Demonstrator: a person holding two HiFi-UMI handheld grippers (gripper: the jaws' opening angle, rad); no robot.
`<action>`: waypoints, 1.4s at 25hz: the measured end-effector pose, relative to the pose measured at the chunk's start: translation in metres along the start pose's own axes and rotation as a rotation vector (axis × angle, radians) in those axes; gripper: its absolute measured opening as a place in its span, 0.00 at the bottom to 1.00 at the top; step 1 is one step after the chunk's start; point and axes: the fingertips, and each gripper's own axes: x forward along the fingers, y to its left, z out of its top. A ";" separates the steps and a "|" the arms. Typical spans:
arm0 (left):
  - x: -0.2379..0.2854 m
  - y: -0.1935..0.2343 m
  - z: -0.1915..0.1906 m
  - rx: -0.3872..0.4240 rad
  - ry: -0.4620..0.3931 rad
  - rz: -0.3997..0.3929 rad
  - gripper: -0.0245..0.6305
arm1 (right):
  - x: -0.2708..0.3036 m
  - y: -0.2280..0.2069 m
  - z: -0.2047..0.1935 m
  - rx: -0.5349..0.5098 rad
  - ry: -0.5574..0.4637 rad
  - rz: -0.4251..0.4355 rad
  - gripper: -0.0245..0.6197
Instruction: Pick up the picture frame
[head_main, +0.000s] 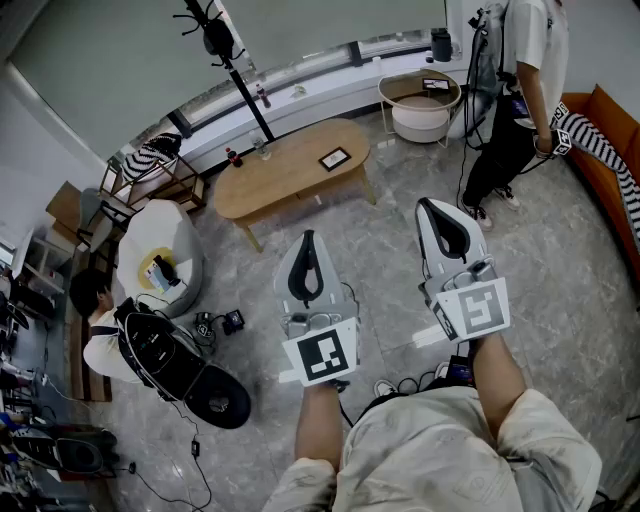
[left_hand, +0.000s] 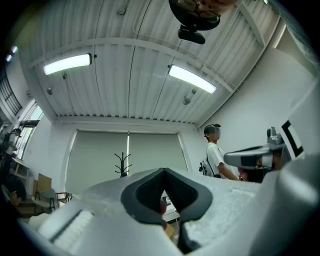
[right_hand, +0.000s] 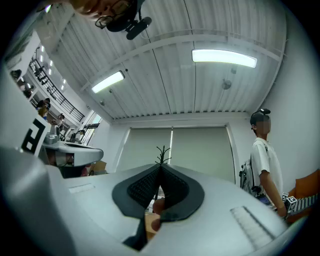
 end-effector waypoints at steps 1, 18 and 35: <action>0.001 0.004 0.000 0.002 -0.003 -0.002 0.04 | 0.003 0.003 -0.001 0.005 -0.001 0.002 0.04; 0.003 0.047 -0.021 -0.035 0.001 -0.037 0.04 | 0.032 0.044 -0.017 -0.004 0.027 -0.008 0.04; 0.089 0.037 -0.059 -0.029 0.032 -0.022 0.04 | 0.095 -0.015 -0.064 0.023 0.067 0.000 0.04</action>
